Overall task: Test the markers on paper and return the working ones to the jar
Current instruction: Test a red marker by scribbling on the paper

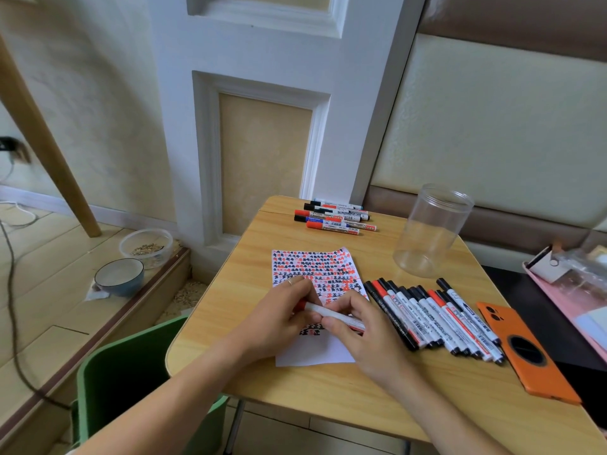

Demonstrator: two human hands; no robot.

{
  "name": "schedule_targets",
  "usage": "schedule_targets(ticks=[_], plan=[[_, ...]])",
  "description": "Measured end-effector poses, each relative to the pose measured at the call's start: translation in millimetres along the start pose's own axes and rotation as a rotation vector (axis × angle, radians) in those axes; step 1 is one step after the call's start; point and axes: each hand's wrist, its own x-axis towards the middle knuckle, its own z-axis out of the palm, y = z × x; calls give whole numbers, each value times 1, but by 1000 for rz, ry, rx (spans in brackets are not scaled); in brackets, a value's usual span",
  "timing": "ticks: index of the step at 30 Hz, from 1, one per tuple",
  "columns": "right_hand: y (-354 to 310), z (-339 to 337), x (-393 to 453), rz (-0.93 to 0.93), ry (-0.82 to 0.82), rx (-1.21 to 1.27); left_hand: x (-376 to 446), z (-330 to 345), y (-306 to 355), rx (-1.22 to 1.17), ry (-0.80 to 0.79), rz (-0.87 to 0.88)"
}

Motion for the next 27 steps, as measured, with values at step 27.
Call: schedule_targets(ticks=[27], plan=[[14,53,58,-144,-100,-704,-38,-70,-33,291,364,-316]])
